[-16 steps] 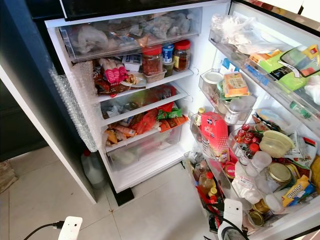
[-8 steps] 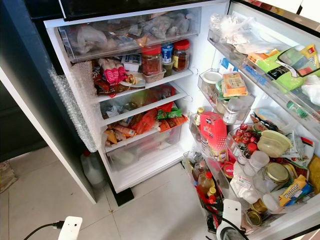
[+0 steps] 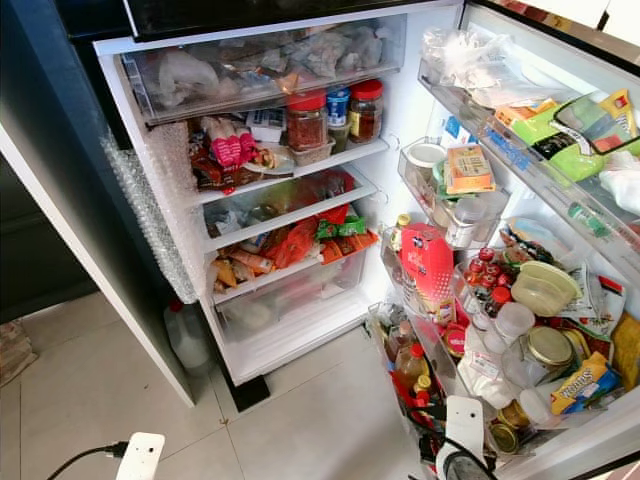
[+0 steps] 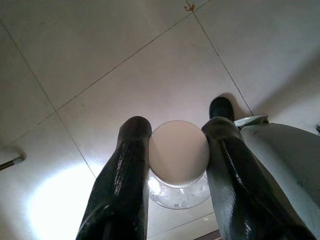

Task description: Restocking fridge

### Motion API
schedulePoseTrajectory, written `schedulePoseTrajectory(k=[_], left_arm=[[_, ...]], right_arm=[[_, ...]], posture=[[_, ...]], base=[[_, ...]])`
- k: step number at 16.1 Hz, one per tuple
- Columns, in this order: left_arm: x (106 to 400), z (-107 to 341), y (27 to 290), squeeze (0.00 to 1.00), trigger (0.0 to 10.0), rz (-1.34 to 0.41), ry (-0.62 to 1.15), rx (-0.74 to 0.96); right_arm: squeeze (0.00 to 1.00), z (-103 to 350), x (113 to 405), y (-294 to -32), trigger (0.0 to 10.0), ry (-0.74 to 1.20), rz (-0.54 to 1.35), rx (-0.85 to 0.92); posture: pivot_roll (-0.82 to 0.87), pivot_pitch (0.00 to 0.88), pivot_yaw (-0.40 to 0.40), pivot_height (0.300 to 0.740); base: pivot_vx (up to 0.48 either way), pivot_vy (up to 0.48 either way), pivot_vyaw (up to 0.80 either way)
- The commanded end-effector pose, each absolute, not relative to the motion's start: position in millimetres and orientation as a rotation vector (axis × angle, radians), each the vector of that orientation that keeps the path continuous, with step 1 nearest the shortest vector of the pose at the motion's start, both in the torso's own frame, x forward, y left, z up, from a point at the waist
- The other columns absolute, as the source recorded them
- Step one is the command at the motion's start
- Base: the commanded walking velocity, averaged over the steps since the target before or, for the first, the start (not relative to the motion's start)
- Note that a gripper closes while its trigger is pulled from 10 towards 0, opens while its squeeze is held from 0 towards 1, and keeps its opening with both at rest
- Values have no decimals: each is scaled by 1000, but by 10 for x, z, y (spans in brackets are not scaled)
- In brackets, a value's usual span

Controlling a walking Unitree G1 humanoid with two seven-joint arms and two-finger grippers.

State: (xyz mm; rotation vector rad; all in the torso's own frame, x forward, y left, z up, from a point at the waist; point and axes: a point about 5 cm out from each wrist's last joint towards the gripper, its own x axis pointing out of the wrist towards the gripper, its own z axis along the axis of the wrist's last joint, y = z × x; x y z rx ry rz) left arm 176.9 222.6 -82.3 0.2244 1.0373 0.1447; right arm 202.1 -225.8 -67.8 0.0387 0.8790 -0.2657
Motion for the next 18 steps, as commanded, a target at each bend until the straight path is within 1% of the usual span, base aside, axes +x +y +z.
schedulePoseTrajectory(k=[1, 18], left_arm=[[1749, -829, 2241, 0, 10000, 143, 1046, 233], [1746, -828, 2254, 0, 10000, 139, 1048, 242]], right_arm=[[0, -664, 2039, -2279, 10000, 881, -269, 25], [0, -676, 2026, -2274, 10000, 905, -283, -7]], posture=[[76, 0, -26, 740], [80, 0, -17, 740]], base=[[0, 0, 0], [0, 0, 0]])
